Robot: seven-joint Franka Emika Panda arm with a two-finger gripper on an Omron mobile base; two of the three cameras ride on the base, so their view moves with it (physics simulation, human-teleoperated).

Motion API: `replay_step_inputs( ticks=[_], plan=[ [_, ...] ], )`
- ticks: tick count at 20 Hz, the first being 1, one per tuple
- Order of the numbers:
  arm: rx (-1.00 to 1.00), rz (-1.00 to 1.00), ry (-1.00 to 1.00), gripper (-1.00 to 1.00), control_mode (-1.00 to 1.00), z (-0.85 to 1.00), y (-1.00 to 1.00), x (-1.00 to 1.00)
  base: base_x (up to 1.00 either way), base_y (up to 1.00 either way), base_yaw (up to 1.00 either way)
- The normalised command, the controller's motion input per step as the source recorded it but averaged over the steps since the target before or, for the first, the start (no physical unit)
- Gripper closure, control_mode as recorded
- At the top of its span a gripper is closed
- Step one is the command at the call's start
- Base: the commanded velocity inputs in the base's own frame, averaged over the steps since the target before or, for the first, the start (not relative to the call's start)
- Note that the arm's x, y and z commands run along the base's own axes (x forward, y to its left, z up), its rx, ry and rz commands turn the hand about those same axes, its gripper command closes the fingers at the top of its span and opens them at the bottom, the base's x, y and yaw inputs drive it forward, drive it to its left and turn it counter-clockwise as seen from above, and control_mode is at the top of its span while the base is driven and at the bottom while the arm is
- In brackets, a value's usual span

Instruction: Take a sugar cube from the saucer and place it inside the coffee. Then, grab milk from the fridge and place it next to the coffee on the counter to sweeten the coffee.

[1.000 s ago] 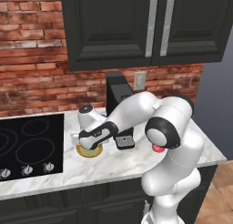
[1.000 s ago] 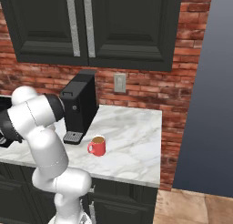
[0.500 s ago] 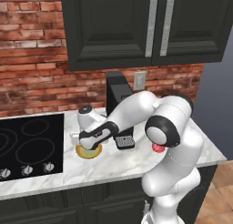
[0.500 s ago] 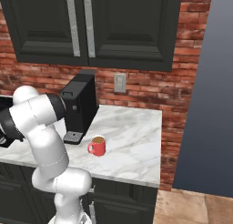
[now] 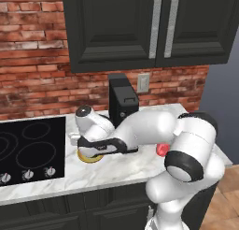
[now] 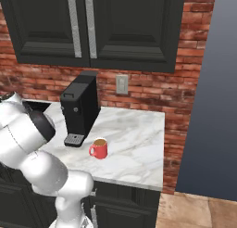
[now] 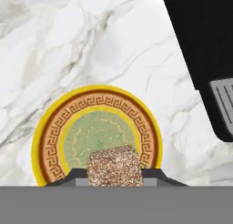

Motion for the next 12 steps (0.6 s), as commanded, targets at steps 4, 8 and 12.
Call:
replay_step_inputs(
  ticks=[4,8,12],
  plan=[
    [0.0,-0.05,-0.08,1.0,-1.0,1.0,-0.23,-0.62,0.0,0.0,0.0],
    [0.0,-0.05,0.04,1.0,-1.0,0.86,-0.54,-0.45,0.0,0.0,0.0],
    [0.0,-0.04,0.12,1.0,-1.0,0.48,-0.98,-0.49,0.0,0.0,0.0]
  ],
)
